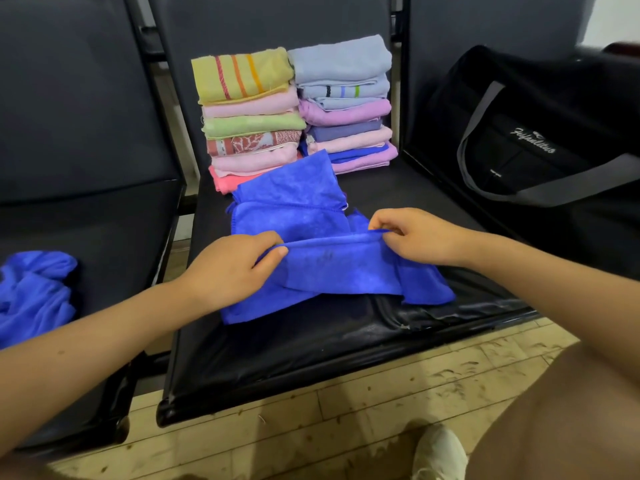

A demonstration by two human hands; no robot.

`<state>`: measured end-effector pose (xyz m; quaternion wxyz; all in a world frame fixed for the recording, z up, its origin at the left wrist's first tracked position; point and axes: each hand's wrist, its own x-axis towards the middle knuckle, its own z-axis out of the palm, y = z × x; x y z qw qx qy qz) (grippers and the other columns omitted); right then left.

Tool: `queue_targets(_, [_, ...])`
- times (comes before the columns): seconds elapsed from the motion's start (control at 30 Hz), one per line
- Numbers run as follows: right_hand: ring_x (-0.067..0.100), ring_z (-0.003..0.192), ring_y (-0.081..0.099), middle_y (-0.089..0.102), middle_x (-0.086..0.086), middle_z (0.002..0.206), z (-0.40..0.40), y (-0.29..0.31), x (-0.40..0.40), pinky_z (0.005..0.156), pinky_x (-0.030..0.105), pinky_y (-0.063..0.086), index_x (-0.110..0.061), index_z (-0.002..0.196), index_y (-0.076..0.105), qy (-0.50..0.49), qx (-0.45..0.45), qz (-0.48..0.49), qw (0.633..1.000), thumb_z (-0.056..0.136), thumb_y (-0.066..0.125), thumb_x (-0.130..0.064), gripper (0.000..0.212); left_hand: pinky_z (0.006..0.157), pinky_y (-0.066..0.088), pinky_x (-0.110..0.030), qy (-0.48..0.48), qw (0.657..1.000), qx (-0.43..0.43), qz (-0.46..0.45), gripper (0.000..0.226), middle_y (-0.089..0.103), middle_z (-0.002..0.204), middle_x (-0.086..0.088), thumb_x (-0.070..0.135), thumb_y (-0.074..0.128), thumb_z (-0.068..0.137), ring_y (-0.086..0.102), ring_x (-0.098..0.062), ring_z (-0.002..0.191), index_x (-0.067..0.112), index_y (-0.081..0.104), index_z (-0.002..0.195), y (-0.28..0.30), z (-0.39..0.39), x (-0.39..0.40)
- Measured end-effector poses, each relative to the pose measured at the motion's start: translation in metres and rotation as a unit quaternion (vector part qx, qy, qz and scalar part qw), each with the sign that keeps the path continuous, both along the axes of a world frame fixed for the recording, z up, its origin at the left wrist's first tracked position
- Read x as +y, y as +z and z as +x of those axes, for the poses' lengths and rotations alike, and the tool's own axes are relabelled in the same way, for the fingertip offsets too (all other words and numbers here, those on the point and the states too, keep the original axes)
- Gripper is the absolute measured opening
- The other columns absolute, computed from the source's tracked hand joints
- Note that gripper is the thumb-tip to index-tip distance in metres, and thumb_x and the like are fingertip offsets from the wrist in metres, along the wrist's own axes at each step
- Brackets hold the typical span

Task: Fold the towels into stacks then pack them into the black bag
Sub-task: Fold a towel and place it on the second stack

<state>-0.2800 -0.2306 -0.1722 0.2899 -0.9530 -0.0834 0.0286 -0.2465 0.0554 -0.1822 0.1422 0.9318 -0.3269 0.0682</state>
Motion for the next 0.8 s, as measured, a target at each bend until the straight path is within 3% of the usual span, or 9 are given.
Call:
queue_targets(0.07, [-0.006,0.066,0.051,0.059,-0.011,0.079,0.0,0.002,-0.001,0.063,0.009,0.039,-0.017,0.093,0.062,0.008,-0.015,-0.028,0.999,0.085,0.044,0.003,0.028,0.066,0.042,-0.026,-0.006,0.998,0.053,-0.044,0.023,0.053,0.065,0.015,0.033,0.04,0.1,0.053,-0.005,0.065,0.022,0.06,0.103,0.0,0.001,0.002])
queue_targets(0.13, [0.0,0.066,0.052,0.061,-0.005,0.08,0.001,0.002,-0.004,0.065,0.015,0.041,-0.016,0.092,0.064,0.011,-0.016,-0.058,0.998,0.083,0.047,0.001,0.025,0.066,0.039,-0.014,0.003,0.992,0.094,-0.079,0.021,0.056,0.072,0.017,0.025,0.042,0.1,0.055,0.0,0.072,0.026,0.059,0.113,0.0,0.001,0.004])
queue_targets(0.23, [0.013,0.074,0.055,0.061,-0.003,0.085,0.005,0.001,-0.008,0.074,0.032,0.049,-0.016,0.087,0.062,0.018,-0.003,-0.152,0.988,0.08,0.054,-0.005,0.016,0.067,0.036,-0.02,0.028,0.99,0.1,-0.097,0.022,0.06,0.081,0.013,0.023,0.051,0.096,0.055,-0.007,0.076,0.027,0.059,0.116,-0.003,0.003,0.005])
queue_targets(0.33, [0.022,0.081,0.058,0.063,0.0,0.087,0.012,0.0,-0.016,0.073,0.036,0.051,-0.013,0.089,0.066,-0.013,0.01,-0.232,0.973,0.078,0.055,-0.01,0.016,0.067,0.036,-0.024,0.056,0.991,0.069,-0.104,0.007,0.064,0.087,0.011,0.03,0.059,0.092,0.056,-0.012,0.082,0.024,0.061,0.096,-0.004,0.007,0.007])
queue_targets(0.43, [0.022,0.079,0.057,0.062,-0.001,0.078,0.017,0.001,-0.026,0.072,0.033,0.05,-0.013,0.087,0.068,-0.057,0.028,-0.213,0.975,0.081,0.053,-0.009,0.017,0.059,0.036,-0.029,0.072,0.991,0.051,-0.101,0.028,0.053,0.063,0.001,0.033,0.056,0.093,0.051,-0.015,0.064,0.022,0.051,0.068,-0.005,0.013,0.009])
queue_targets(0.5, [0.021,0.077,0.058,0.062,-0.001,0.076,0.021,0.001,-0.033,0.073,0.031,0.049,-0.013,0.086,0.069,-0.082,0.031,-0.155,0.984,0.084,0.052,-0.006,0.018,0.057,0.035,-0.033,0.076,0.993,0.037,-0.082,0.034,0.048,0.059,-0.003,0.035,0.051,0.095,0.048,-0.02,0.06,0.017,0.048,0.066,-0.005,0.016,0.01])
queue_targets(0.6, [0.018,0.077,0.058,0.062,-0.004,0.075,0.031,-0.003,-0.04,0.072,0.028,0.046,-0.015,0.083,0.068,-0.12,0.016,-0.092,0.988,0.088,0.053,-0.01,0.017,0.065,0.041,-0.037,0.075,0.995,0.018,-0.067,0.033,0.059,0.07,-0.004,0.039,0.044,0.097,0.056,-0.027,0.071,0.014,0.061,0.086,-0.006,0.021,0.012])
queue_targets(0.7, [0.016,0.08,0.059,0.062,-0.005,0.077,0.048,-0.012,-0.044,0.074,0.027,0.045,-0.018,0.081,0.068,-0.16,-0.032,-0.068,0.984,0.087,0.061,-0.02,0.01,0.07,0.042,-0.03,0.072,0.997,0.006,-0.035,0.029,0.067,0.092,0.001,0.028,0.05,0.096,0.062,-0.024,0.091,0.03,0.06,0.123,-0.007,0.024,0.013])
queue_targets(0.8, [0.015,0.087,0.058,0.06,-0.005,0.087,0.068,-0.025,-0.043,0.078,0.028,0.045,-0.02,0.084,0.067,-0.156,-0.06,-0.072,0.983,0.087,0.064,-0.024,0.005,0.077,0.045,-0.03,0.067,0.998,-0.007,0.006,0.034,0.067,0.107,0.003,0.023,0.052,0.092,0.062,-0.021,0.099,0.033,0.058,0.124,-0.011,0.028,0.012])
